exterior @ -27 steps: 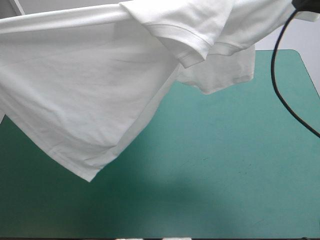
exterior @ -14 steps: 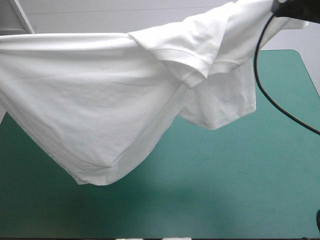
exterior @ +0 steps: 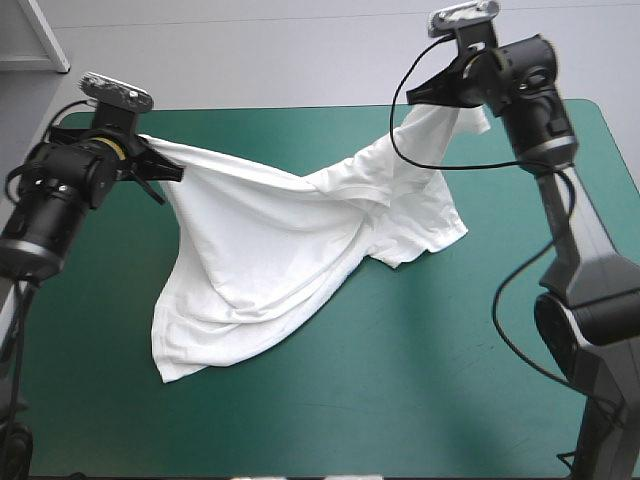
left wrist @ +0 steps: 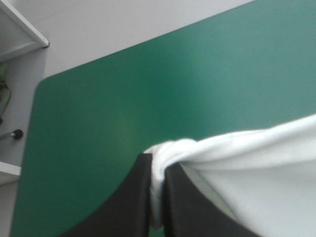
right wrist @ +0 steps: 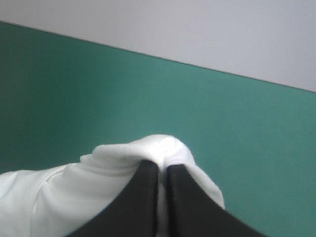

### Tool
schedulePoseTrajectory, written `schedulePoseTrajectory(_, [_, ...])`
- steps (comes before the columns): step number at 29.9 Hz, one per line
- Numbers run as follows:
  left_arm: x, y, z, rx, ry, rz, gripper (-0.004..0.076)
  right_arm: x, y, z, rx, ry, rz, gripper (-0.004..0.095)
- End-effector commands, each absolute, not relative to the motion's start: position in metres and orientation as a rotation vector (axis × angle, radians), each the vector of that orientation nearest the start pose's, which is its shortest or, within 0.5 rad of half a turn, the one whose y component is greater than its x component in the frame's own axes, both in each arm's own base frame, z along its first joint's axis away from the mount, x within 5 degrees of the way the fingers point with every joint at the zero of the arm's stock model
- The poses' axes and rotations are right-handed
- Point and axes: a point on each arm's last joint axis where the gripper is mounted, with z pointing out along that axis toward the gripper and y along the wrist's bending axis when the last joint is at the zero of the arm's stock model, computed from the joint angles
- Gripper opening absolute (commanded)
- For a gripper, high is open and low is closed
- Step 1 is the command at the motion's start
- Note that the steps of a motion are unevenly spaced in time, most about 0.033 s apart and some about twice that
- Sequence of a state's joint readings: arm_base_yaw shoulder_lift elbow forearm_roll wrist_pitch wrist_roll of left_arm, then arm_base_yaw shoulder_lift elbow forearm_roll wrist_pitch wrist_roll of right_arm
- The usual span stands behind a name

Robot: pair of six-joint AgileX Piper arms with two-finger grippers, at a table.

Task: Fold the cloth

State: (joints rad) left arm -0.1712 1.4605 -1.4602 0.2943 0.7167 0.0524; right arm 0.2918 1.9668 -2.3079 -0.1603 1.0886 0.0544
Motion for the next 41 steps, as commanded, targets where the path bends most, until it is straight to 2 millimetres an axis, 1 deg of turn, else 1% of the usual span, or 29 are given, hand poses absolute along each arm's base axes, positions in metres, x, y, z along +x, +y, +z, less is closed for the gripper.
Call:
schedulePoseTrajectory(1, [0.348, -0.045, 0.394, 0.348, 2.044, 0.223, 0.0019, 0.449, 0.116, 0.421, -0.283, 2.114, -0.046, -0.0013])
schedulePoseTrajectory(4, [0.373, -0.05, 0.367, 0.38, 2.068, 0.221, 0.002, 0.477, 0.124, 0.383, -0.303, 2.137, -0.053, -0.0011])
schedulePoseTrajectory(6, [0.386, -0.054, 0.354, 0.394, 2.059, 0.21, 0.0026, 0.491, 0.129, 0.363, -0.312, 2.143, -0.05, 0.0019])
schedulePoseTrajectory(7, [0.391, -0.055, 0.347, 0.401, 2.058, 0.205, 0.0034, 0.496, 0.131, 0.355, -0.317, 2.141, -0.049, 0.006])
schedulePoseTrajectory(9, [0.401, -0.058, 0.337, 0.405, 2.043, 0.191, 0.0074, 0.502, 0.134, 0.345, -0.319, 2.13, -0.033, 0.0183])
schedulePoseTrajectory(10, [0.405, -0.058, 0.334, 0.399, 2.034, 0.182, 0.0105, 0.505, 0.133, 0.343, -0.314, 2.122, -0.025, 0.0274])
schedulePoseTrajectory(13, [0.413, -0.057, 0.327, 0.393, 2.002, 0.169, 0.0239, 0.507, 0.129, 0.343, -0.296, 2.113, -0.006, 0.0565])
schedulePoseTrajectory(14, [0.415, -0.054, 0.328, 0.382, 1.989, 0.166, 0.0321, 0.507, 0.127, 0.343, -0.285, 2.124, -0.002, 0.0647])
schedulePoseTrajectory(15, [0.415, -0.055, 0.328, 0.382, 1.983, 0.165, 0.038, 0.507, 0.123, 0.344, -0.274, 2.135, -0.006, 0.0704])
schedulePoseTrajectory(16, [0.415, -0.052, 0.33, 0.378, 1.982, 0.171, 0.0451, 0.505, 0.121, 0.343, -0.269, 2.162, -0.01, 0.0739])
schedulePoseTrajectory(17, [0.415, -0.05, 0.331, 0.367, 1.996, 0.175, 0.0509, 0.503, 0.117, 0.344, -0.261, 2.19, -0.019, 0.0751])
schedulePoseTrajectory(19, [0.41, -0.047, 0.337, 0.351, 2.058, 0.198, 0.0566, 0.498, 0.112, 0.344, -0.253, 2.251, -0.035, 0.0741])
schedulePoseTrajectory(21, [0.404, -0.044, 0.35, 0.329, 2.11, 0.217, 0.0564, 0.49, 0.106, 0.347, -0.243, 2.317, -0.049, 0.0737])
schedulePoseTrajectory(24, [0.387, -0.038, 0.372, 0.282, 2.215, 0.245, 0.0564, 0.475, 0.101, 0.352, -0.281, 2.426, -0.078, 0.0737])
schedulePoseTrajectory(26, [0.37, -0.034, 0.386, 0.251, 2.298, 0.255, 0.0564, 0.467, 0.101, 0.36, -0.295, 2.439, -0.056, 0.0738])
schedulePoseTrajectory(27, [0.361, -0.031, 0.389, 0.248, 2.345, 0.27, 0.0564, 0.463, 0.102, 0.363, -0.294, 2.443, -0.028, 0.0738])
schedulePoseTrajectory(30, [0.33, -0.026, 0.403, 0.243, 2.463, 0.285, 0.0564, 0.443, 0.104, 0.382, -0.287, 2.433, 0.081, 0.0738])
schedulePoseTrajectory(32, [0.313, -0.023, 0.405, 0.234, 2.537, 0.287, 0.0558, 0.429, 0.104, 0.391, -0.296, 2.436, 0.12, 0.0738])
schedulePoseTrajectory(35, [0.289, -0.022, 0.406, 0.249, 2.606, 0.262, 0.0516, 0.402, 0.099, 0.398, -0.309, 2.463, 0.129, 0.0738])
schedulePoseTrajectory(37, [0.274, -0.022, 0.402, 0.251, 2.619, 0.236, 0.0487, 0.381, 0.094, 0.397, -0.336, 2.495, 0.118, 0.0738])
schedulePoseTrajectory(41, [0.237, -0.021, 0.382, 0.257, 2.684, 0.169, 0.0473, 0.343, 0.084, 0.385, -0.358, 2.561, 0.101, 0.0738])
